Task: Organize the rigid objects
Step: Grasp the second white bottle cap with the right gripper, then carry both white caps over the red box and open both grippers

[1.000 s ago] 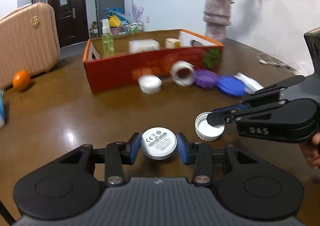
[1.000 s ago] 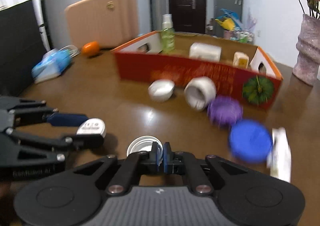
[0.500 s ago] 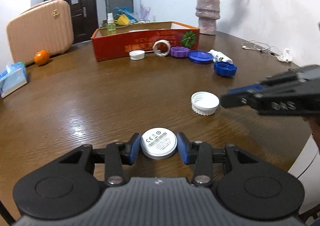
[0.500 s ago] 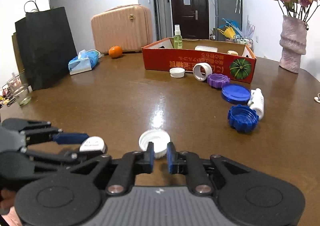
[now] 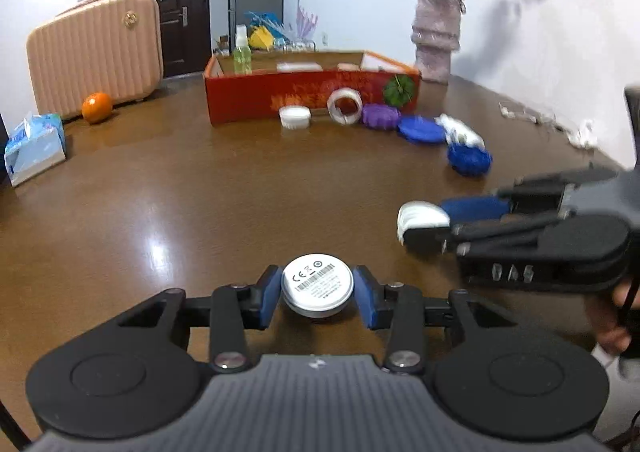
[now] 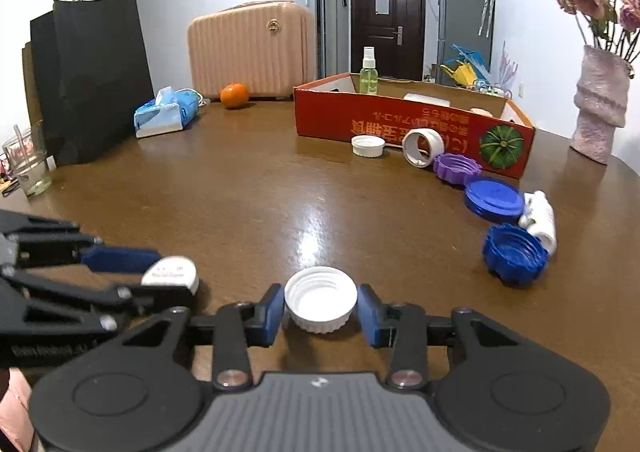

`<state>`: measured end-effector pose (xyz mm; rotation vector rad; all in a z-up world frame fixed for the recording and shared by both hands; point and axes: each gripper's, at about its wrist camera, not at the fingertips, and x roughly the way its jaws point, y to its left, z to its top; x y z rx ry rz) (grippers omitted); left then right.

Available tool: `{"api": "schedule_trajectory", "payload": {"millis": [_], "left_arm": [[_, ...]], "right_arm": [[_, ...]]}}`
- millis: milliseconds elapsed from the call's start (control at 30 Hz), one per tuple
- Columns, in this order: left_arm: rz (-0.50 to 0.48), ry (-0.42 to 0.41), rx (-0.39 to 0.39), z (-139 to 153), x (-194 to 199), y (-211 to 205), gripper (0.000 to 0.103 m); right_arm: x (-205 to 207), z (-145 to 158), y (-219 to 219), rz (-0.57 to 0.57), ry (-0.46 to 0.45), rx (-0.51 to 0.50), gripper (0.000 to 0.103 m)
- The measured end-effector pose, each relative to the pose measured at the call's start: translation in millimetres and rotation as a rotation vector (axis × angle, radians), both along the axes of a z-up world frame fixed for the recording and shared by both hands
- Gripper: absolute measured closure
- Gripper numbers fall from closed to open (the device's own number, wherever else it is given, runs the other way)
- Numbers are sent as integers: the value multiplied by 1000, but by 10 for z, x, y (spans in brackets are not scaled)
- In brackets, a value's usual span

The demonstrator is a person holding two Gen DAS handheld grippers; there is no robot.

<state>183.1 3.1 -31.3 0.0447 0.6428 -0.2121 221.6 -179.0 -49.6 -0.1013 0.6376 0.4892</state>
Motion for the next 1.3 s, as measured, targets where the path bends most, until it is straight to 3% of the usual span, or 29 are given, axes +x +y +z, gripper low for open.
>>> {"api": "schedule_trajectory", "payload": {"millis": [133,267,367,500,733,867,1000,1167,1300], "left_arm": [[-19,-39,-69,268,393,151,63],[-36,-73,-96,589,1240,299,63],[-39,-69,-100,748,1979,359,63],[-44,-24,-67,819,2944,377,63],[-47,122,-32,517,4167,457,63],[-43,157,-10,360,4462,483,63],[-41,146,-15,337,4496,540,58],[-23,134,-20,460,4424,609,58],[-4,112,-16,696,4172,646,58]], "right_arm": [[188,42,37,11,0,15,64],[595,279,31,39,-40,34,64],[1187,577,57,58,-86,29,64],[2064,778,193,97,-75,-9,64],[3594,744,458,91,22,-32,64],[4280,595,590,75,137,13,64],[4645,506,736,65,168,20,62],[4715,505,783,48,156,14,62],[4503,756,671,39,120,16,62]]}}
